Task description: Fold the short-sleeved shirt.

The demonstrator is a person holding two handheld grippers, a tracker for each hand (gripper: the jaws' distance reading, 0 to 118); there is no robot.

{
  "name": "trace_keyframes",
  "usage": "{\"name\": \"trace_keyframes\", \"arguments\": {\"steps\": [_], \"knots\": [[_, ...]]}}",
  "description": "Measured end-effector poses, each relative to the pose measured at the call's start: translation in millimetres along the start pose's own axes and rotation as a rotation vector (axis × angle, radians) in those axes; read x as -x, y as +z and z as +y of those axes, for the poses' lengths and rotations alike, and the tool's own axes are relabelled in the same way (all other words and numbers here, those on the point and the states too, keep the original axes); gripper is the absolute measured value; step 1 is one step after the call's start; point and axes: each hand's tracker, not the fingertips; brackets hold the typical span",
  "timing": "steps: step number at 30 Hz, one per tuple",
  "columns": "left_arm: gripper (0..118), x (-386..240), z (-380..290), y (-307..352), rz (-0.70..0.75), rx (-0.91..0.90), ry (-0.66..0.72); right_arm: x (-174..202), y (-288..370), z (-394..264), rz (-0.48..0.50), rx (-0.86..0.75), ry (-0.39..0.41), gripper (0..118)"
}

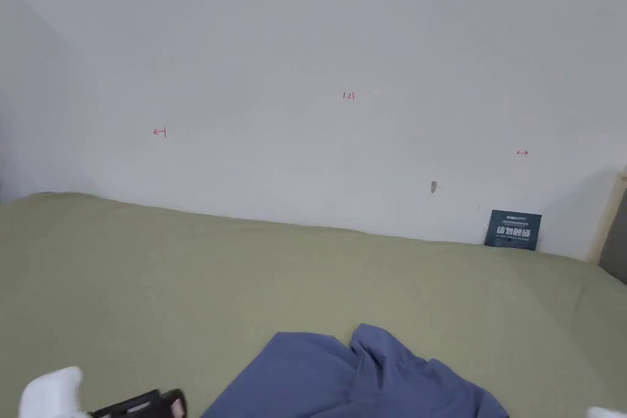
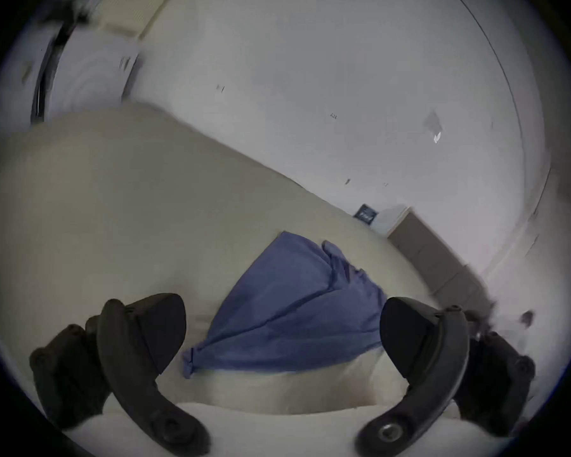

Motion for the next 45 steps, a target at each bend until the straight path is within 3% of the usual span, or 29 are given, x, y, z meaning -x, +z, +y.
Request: {"name": "trace_keyframes", "arguments": {"steps": [1, 2, 3, 4, 6, 8, 11, 15, 20, 22, 23, 24, 26, 27, 32, 34, 35, 36, 37, 38, 40, 43, 44, 45], "knots": [[103, -20, -6, 4, 0.041, -0.023, -0.054, 14, 7, -3, -0.02, -0.002, 0.043, 73], [66, -42, -15, 7, 0.091, -0.018, -0.106, 30, 18, -14, -0.046, -0.036, 0.066, 46], [18, -63, -29, 13, 0.117, -0.028, -0.107, 46, 28, -25, -0.074, -0.058, 0.079, 1], [0, -63, -47, 15, 0.12, -0.036, -0.141, 57, 38, -36, -0.076, -0.086, 0.082, 1], [0, -88, -85, 30, 0.2, -0.081, -0.246, 80, 54, -61, -0.114, -0.088, 0.113, 1], [0, -101, -117, 43, 0.168, -0.136, -0.321, 92, 69, -84, -0.068, -0.079, 0.122, 1], [0, -118, -160, 46, 0.232, -0.094, -0.45, 106, 80, -115, -0.038, -0.065, 0.13, 1], [0, -109, -175, 35, 0.207, 0.015, -0.384, 111, 74, -122, 0.014, 0.016, 0.133, 1], [0, -57, -126, 24, 0.32, 0.101, -0.298, 100, 66, -107, 0.022, 0.019, 0.108, 1], [0, -19, -98, 9, 0.289, 0.157, -0.194, 91, 61, -98, 0.02, 0.017, 0.093, 1], [11, 0, -83, -2, 0.265, 0.225, -0.141, 86, 58, -93, 0.019, 0.018, 0.077, 1], [39, 17, -70, -7, 0.274, 0.235, -0.088, 82, 55, -88, 0.019, 0.021, 0.048, 1], [112, 42, -57, -28, 0.332, 0.276, -0.066, 70, 47, -83, 0.035, 0.027, 0.005, 1], [118, 54, -54, -37, 0.332, 0.286, -0.055, 66, 44, -80, 0.041, 0.034, -0.007, 1], [117, 77, -49, -81, 0.306, 0.338, -0.056, 48, 23, -76, 0.038, 0.073, 0.02, 1], [113, 80, -53, -103, 0.365, 0.37, -0.102, 41, 13, -77, 0.051, 0.104, 0.008, 1], [80, 81, -54, -113, 0.38, 0.406, -0.105, 38, 10, -74, 0.058, 0.108, 0.004, 1], [22, 80, -57, -118, 0.367, 0.422, -0.101, 35, 6, -71, 0.071, 0.11, -0.007, 1], [3, 82, -57, -120, 0.31, 0.443, -0.082, 33, 1, -68, 0.077, 0.111, -0.01, 1], [3, 83, -59, -126, 0.254, 0.467, -0.064, 29, -7, -60, 0.09, 0.111, -0.008, 1], [3, 62, -63, -114, 0.33, 0.415, -0.138, 22, -30, -35, 0.122, 0.11, 0.019, 1], [3, 53, -58, -110, 0.31, 0.425, -0.179, 12, -86, 19, 0.197, 0.112, 0.041, 4], [3, 52, -60, -107, 0.309, 0.428, -0.174, 10, -115, 42, 0.227, 0.142, 0.079, 17], [3, 52, -57, -105, 0.303, 0.431, -0.155, 11, -145, 65, 0.27, 0.18, 0.106, 43]]}}
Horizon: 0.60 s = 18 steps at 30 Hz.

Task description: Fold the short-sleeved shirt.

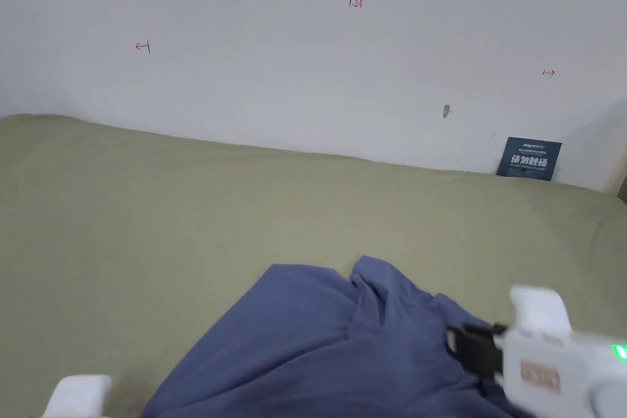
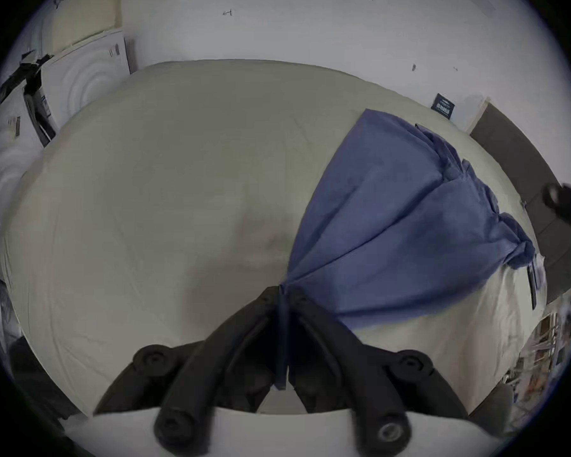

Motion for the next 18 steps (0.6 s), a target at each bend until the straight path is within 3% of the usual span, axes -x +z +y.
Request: {"name": "trace_keyframes", "arguments": {"steps": [1, 2, 4, 7, 11, 12, 14, 16, 18], "knots": [[3, 0, 1, 2, -0.004, -0.006, 0.014, -10, -25, 23, 0.022, 0.066, 0.049, 71], [3, -1, 1, 4, -0.008, -0.013, 0.017, -21, -57, 45, 0.07, 0.173, 0.103, 77], [3, 3, 0, -2, -0.008, 0.0, 0.018, -39, -107, 80, 0.05, 0.262, 0.193, 77], [3, 1, -2, -5, 0.003, 0.002, 0.015, -59, -174, 110, -0.083, 0.428, 0.235, 77], [3, 3, -2, -16, 0.019, 0.01, 0.024, -63, -210, 121, -0.086, 0.503, 0.303, 77], [3, 4, -2, -17, 0.017, 0.01, 0.027, -84, -240, 126, -0.08, 0.51, 0.303, 77], [3, 4, -2, -17, 0.014, 0.01, 0.039, -90, -254, 123, -0.092, 0.538, 0.329, 77], [3, 7, -4, -16, 0.009, 0.002, 0.056, -101, -272, 119, -0.097, 0.585, 0.319, 77], [3, 9, -6, -18, 0.007, -0.001, 0.058, -106, -279, 114, -0.029, 0.63, 0.286, 77]]}}
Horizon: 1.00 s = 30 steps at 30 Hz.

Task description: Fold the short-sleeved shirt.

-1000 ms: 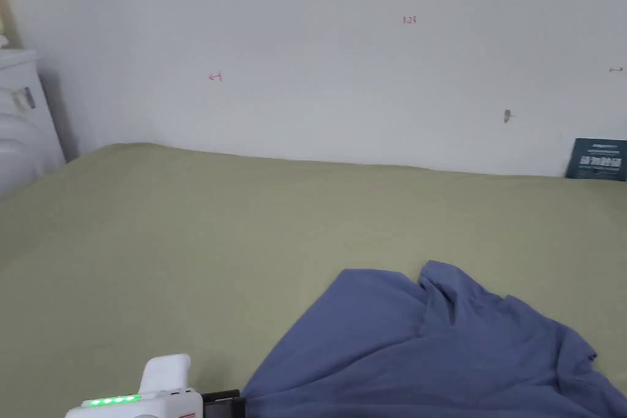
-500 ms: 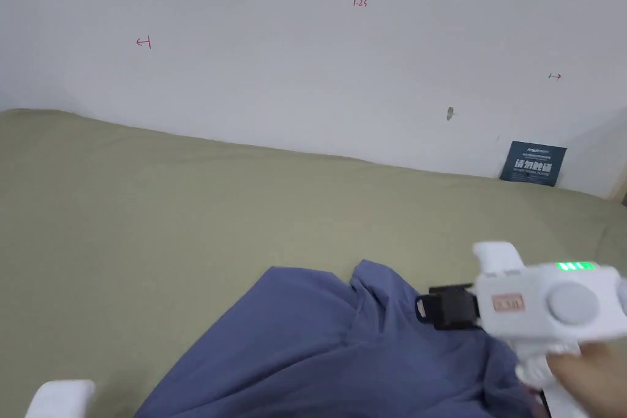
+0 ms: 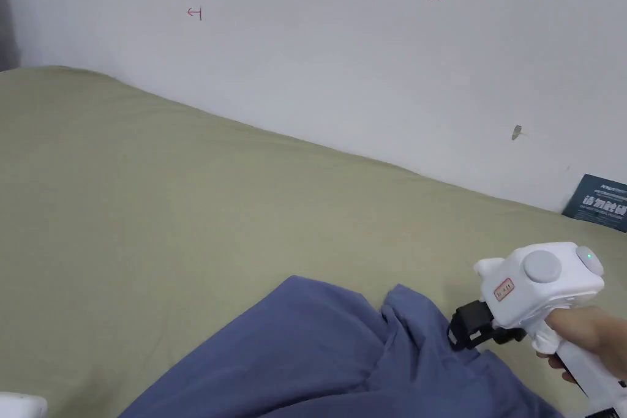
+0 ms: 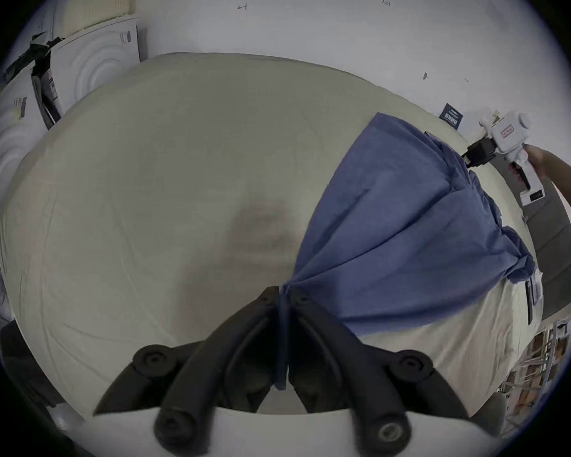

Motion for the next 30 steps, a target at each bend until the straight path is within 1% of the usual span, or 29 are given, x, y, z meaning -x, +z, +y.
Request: {"name": "trace_keyframes", "arguments": {"steps": [1, 2, 3, 4, 5, 6, 7, 8, 9, 10, 11, 12, 13, 14, 15, 16, 17, 18, 21, 22, 25, 26, 27, 29, 30], "knots": [[3, 2, -1, -1, -0.001, -0.002, -0.001, 1, -3, -1, 0.02, 0.016, 0.005, 76], [3, 2, 0, -2, -0.002, -0.003, -0.001, 18, 5, -11, 0.034, 0.042, 0.004, 75], [3, 2, 0, -2, -0.003, -0.003, -0.001, 22, 3, -14, 0.03, 0.085, -0.006, 69], [3, 2, 0, -3, -0.004, -0.002, 0.0, 25, 4, -16, 0.018, 0.096, -0.01, 52], [3, 2, 1, -1, -0.005, -0.002, 0.001, 27, 10, -18, 0.016, 0.072, -0.008, 52], [3, 2, 0, -1, -0.007, -0.003, 0.002, 16, 6, -7, 0.026, 0.072, -0.015, 39], [3, 2, 0, -1, -0.008, -0.005, 0.004, 16, 8, -7, 0.009, 0.073, 0.006, 7], [3, 3, 0, -1, -0.01, -0.007, 0.007, 20, 16, -9, -0.016, 0.041, 0.011, 3], [3, 2, 0, 0, -0.012, -0.008, 0.01, 20, 21, -9, 0.001, 0.051, 0.011, 3], [3, 2, 0, 0, -0.013, -0.008, 0.013, 35, 34, -16, 0.0, 0.043, 0.022, 3], [3, 2, 1, 0, -0.014, -0.006, 0.017, 39, 40, -17, -0.016, 0.036, 0.031, 3], [3, 2, 3, 0, -0.014, -0.004, 0.018, 43, 48, -19, -0.054, 0.001, 0.067, 3], [3, 2, 3, 1, -0.014, -0.002, 0.017, 45, 57, -20, -0.061, -0.026, 0.061, 3], [3, 2, 5, 2, -0.015, 0.001, 0.013, 39, 59, -14, -0.054, -0.055, 0.05, 3], [3, 1, 8, 3, -0.014, 0.009, 0.001, 39, 71, -15, -0.04, -0.087, 0.023, 3], [3, 0, 12, 6, -0.012, 0.01, -0.008, 40, 82, -17, -0.037, -0.136, 0.018, 3], [3, 3, 14, 9, -0.013, -0.001, -0.016, 41, 96, -20, -0.02, -0.193, 0.016, 3], [3, 3, 19, 14, -0.02, -0.017, -0.021, 54, 118, -28, -0.017, -0.242, 0.0, 3], [3, 4, 42, 31, -0.062, -0.089, -0.015, 56, 158, -36, -0.024, -0.364, -0.022, 3], [3, 3, 51, 37, -0.059, -0.106, -0.023, 52, 166, -34, -0.008, -0.39, -0.024, 3], [3, -11, 88, 58, -0.065, -0.144, -0.082, 51, 205, -39, -0.075, -0.505, -0.017, 3], [3, -15, 102, 64, -0.066, -0.162, -0.112, 48, 218, -39, -0.086, -0.544, -0.025, 3], [3, -19, 115, 70, -0.068, -0.187, -0.136, 45, 231, -40, -0.066, -0.574, -0.044, 3], [3, -27, 139, 85, -0.054, -0.245, -0.171, 39, 257, -41, -0.093, -0.64, -0.071, 3], [3, -29, 150, 92, -0.046, -0.278, -0.187, 35, 269, -41, -0.111, -0.675, -0.071, 3]]}}
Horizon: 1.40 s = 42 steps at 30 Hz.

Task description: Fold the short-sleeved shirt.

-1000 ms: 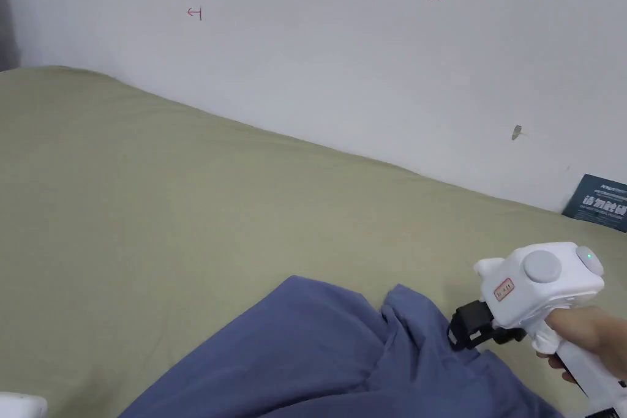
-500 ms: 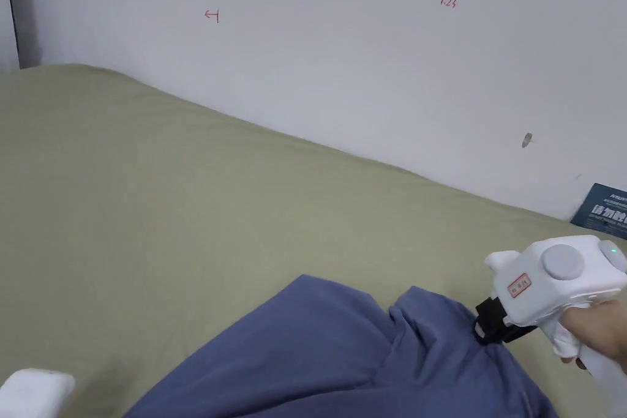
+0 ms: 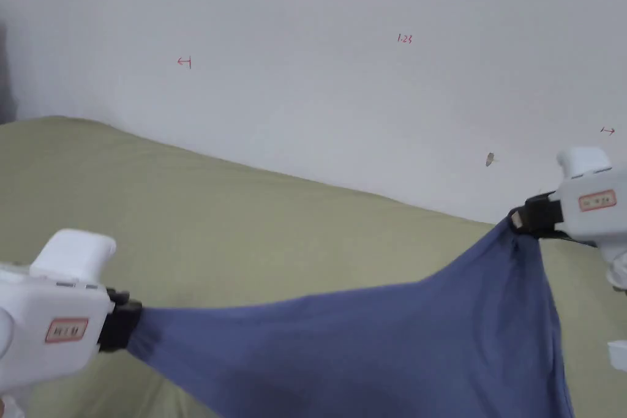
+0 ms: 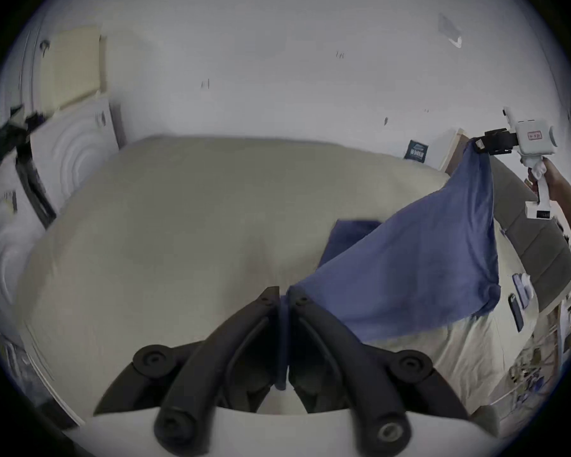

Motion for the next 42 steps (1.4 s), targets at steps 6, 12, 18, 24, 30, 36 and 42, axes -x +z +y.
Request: {"name": "trace_keyframes", "arguments": {"steps": [6, 12, 18, 24, 30, 36, 42], "knots": [[3, 4, 74, -2, 0.025, -0.045, -0.091, -12, 66, 45, -0.041, -0.176, -0.049, 3], [3, -10, 150, -3, 0.02, -0.1, -0.176, -28, 84, 79, -0.112, -0.282, -0.014, 3], [3, -14, 229, -6, 0.059, -0.179, -0.173, -44, 85, 110, -0.182, -0.331, -0.028, 3], [3, -2, 274, -8, 0.094, -0.243, -0.146, -56, 86, 131, -0.223, -0.407, -0.061, 3], [3, 7, 305, -10, 0.12, -0.277, -0.084, -72, 78, 168, -0.259, -0.513, -0.038, 3], [3, 4, 329, -15, 0.194, -0.349, -0.179, -60, 92, 192, -0.295, -0.577, -0.02, 3], [3, -1, 336, -7, 0.173, -0.373, -0.193, -55, 112, 184, -0.297, -0.577, -0.065, 3]]}}
